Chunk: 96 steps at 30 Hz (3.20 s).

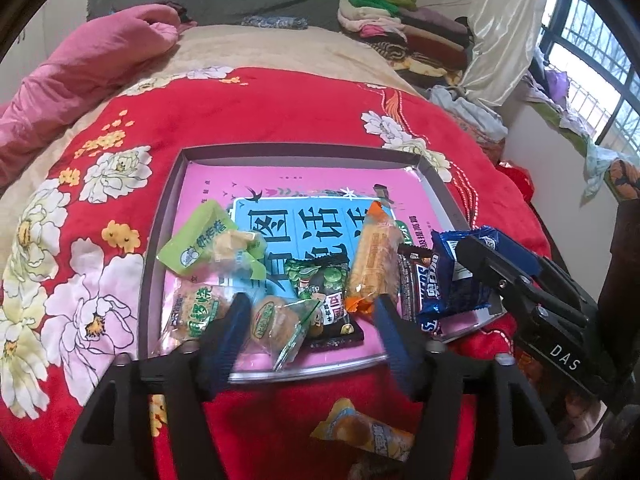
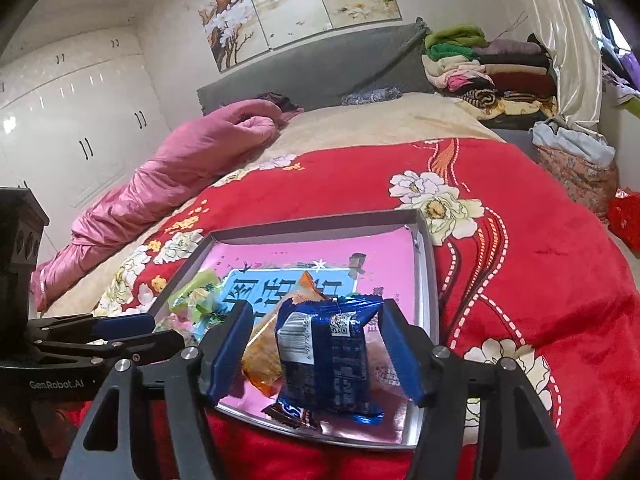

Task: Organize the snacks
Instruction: 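Open the left tool to drop the cake bag while the right tool releases the biscuit pack, then grasp the dark wrapped chocolate with the left tool while the right tool grasps the yellow bar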

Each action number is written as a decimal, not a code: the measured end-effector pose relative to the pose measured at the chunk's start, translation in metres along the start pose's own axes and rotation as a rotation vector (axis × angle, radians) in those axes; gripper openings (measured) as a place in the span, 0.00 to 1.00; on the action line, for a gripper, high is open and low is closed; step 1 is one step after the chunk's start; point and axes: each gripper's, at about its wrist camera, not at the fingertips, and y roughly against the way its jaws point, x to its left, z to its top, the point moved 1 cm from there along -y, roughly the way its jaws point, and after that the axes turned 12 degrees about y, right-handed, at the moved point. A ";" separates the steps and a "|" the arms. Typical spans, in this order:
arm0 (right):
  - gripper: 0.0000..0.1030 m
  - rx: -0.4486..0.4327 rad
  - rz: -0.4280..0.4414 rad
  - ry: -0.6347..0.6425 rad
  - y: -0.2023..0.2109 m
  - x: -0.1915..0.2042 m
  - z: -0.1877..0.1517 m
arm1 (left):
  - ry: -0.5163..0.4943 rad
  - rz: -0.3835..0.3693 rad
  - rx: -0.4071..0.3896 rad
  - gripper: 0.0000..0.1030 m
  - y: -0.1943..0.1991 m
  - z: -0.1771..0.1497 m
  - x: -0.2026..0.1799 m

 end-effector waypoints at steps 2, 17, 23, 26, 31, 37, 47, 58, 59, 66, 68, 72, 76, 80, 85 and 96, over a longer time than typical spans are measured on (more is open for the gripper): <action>0.65 -0.011 0.000 0.006 0.003 0.001 0.001 | -0.002 -0.005 -0.006 0.72 0.003 -0.001 0.000; 0.72 -0.045 0.019 0.017 0.016 0.004 0.007 | -0.022 0.018 -0.017 0.75 0.019 -0.009 -0.001; 0.77 -0.079 0.031 0.049 0.028 0.009 0.010 | -0.036 0.022 -0.014 0.76 0.024 -0.013 -0.002; 0.77 -0.080 0.030 0.066 0.030 0.012 0.010 | -0.039 0.026 -0.012 0.76 0.027 -0.016 -0.002; 0.77 -0.082 0.027 0.066 0.035 0.010 0.009 | -0.045 0.030 -0.003 0.76 0.031 -0.021 0.001; 0.77 -0.096 0.028 0.046 0.045 0.001 0.007 | -0.053 0.019 0.026 0.76 0.032 -0.035 0.006; 0.77 -0.078 0.046 0.057 0.055 0.005 0.000 | -0.093 0.005 0.080 0.76 0.030 -0.062 0.009; 0.77 -0.007 0.071 0.127 0.055 0.025 -0.014 | -0.194 0.005 0.149 0.76 0.017 -0.097 -0.004; 0.77 -0.001 0.075 0.134 0.055 0.026 -0.015 | -0.206 0.007 0.159 0.76 0.016 -0.100 -0.006; 0.77 0.111 0.147 0.156 0.046 0.039 -0.034 | -0.213 -0.031 0.207 0.77 0.007 -0.117 -0.016; 0.77 0.147 0.152 0.179 0.042 0.044 -0.040 | -0.217 -0.030 0.210 0.75 0.004 -0.120 -0.019; 0.77 0.196 0.178 0.205 0.037 0.052 -0.049 | -0.198 -0.021 0.218 0.67 -0.004 -0.122 -0.021; 0.77 0.234 0.181 0.232 0.031 0.057 -0.054 | -0.115 -0.050 0.248 0.55 -0.016 -0.122 -0.013; 0.77 0.267 0.201 0.238 0.024 0.059 -0.058 | -0.091 -0.072 0.239 0.38 -0.017 -0.120 -0.009; 0.77 0.289 0.230 0.243 0.017 0.062 -0.060 | -0.112 -0.068 0.246 0.37 -0.014 -0.122 -0.004; 0.72 0.341 0.256 0.337 0.001 0.081 -0.071 | -0.074 0.021 0.228 0.37 0.003 -0.108 0.041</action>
